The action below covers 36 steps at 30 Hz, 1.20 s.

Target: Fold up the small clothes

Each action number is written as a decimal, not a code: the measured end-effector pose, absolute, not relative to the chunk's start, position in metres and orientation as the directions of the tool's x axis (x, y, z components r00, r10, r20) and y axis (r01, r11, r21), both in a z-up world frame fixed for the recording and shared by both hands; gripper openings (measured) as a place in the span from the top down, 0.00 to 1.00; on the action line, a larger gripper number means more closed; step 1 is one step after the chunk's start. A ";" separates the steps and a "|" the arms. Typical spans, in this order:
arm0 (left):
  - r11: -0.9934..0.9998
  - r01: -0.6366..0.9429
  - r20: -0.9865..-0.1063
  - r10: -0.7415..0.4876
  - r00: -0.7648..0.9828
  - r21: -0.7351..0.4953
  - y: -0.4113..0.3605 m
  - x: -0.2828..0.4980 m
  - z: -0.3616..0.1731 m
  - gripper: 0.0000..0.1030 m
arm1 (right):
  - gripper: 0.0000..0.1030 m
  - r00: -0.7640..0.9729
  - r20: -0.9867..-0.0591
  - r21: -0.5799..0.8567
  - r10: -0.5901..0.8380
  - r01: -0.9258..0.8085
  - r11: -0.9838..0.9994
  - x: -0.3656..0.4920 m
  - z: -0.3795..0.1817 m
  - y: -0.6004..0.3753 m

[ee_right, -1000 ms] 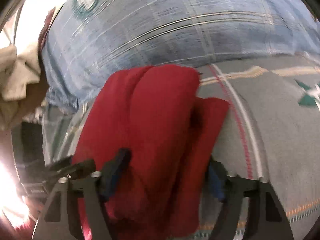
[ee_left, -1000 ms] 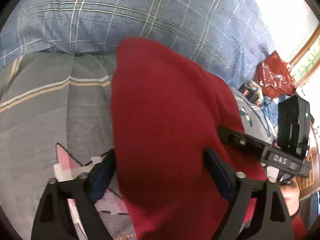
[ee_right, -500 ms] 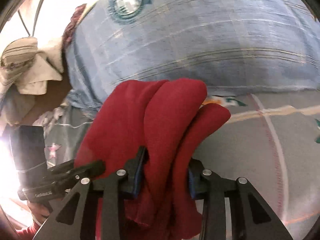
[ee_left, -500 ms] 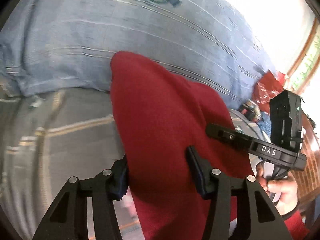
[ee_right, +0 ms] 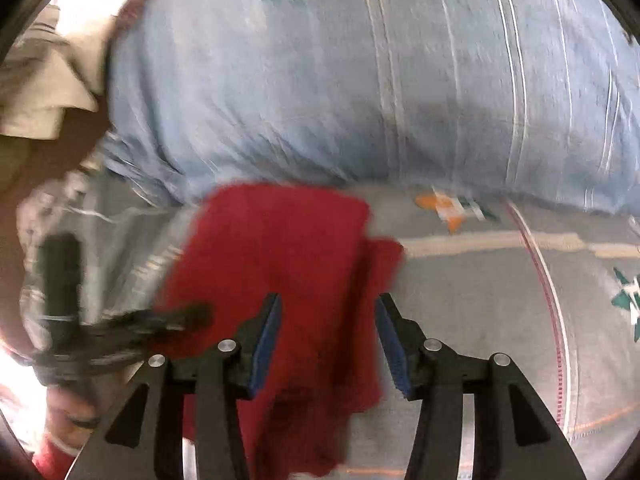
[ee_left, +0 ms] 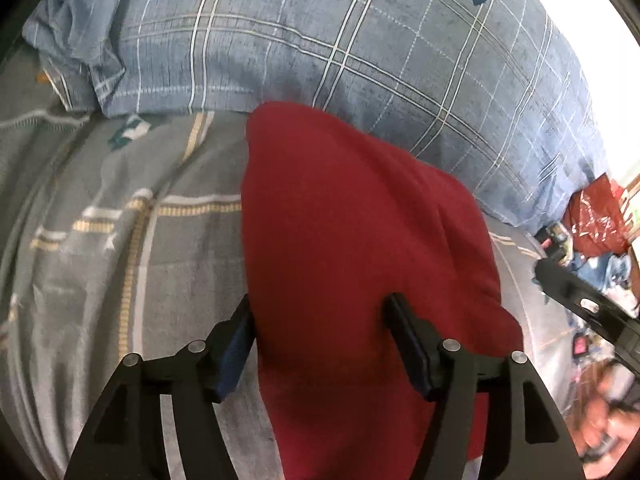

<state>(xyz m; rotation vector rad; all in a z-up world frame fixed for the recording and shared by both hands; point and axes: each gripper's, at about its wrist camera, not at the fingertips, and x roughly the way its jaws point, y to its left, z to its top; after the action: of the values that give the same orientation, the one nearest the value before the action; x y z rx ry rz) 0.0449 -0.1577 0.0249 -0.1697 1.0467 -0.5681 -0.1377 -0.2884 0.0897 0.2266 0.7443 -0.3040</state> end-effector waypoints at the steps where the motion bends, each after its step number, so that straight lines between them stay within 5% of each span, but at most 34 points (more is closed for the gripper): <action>1: 0.846 0.364 -0.768 -0.517 0.378 -0.390 -0.156 0.042 0.028 0.36 | 0.51 0.711 -0.686 0.110 -0.154 0.310 0.944 -0.138 0.094 -0.280; 5: 0.856 0.358 -0.758 -0.503 0.415 -0.372 -0.150 0.028 0.034 0.35 | 0.53 0.693 -0.719 0.111 -0.061 0.200 0.974 -0.129 0.077 -0.251; 9: 0.874 0.350 -0.722 -0.480 0.499 -0.339 -0.139 0.018 0.049 0.30 | 0.56 0.577 -0.804 -0.015 -0.145 0.223 0.975 -0.125 0.032 -0.255; 14: 0.881 0.349 -0.651 -0.471 0.596 -0.318 -0.131 -0.002 0.063 0.30 | 0.53 0.662 -0.744 0.079 -0.091 0.223 0.972 -0.140 0.054 -0.254; 18: 0.916 0.354 -0.631 -0.389 0.672 -0.187 -0.138 -0.027 0.066 0.30 | 0.33 0.764 -0.637 0.150 -0.101 0.252 0.956 -0.156 0.075 -0.257; 28: 0.932 0.356 -0.597 -0.319 0.736 -0.059 -0.153 -0.054 0.069 0.30 | 0.32 0.743 -0.600 0.002 -0.298 0.374 0.928 -0.154 0.071 -0.263; 36: 0.940 0.337 -0.604 -0.303 0.737 -0.060 -0.151 -0.051 0.073 0.30 | 0.27 0.727 -0.604 -0.055 -0.325 0.369 0.928 -0.152 0.067 -0.258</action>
<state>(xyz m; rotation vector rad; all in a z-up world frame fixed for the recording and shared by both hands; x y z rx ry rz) -0.0506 -0.1512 0.0727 0.0548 0.6536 -0.3517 -0.1520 -0.2577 0.0670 0.0702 0.6527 -0.3825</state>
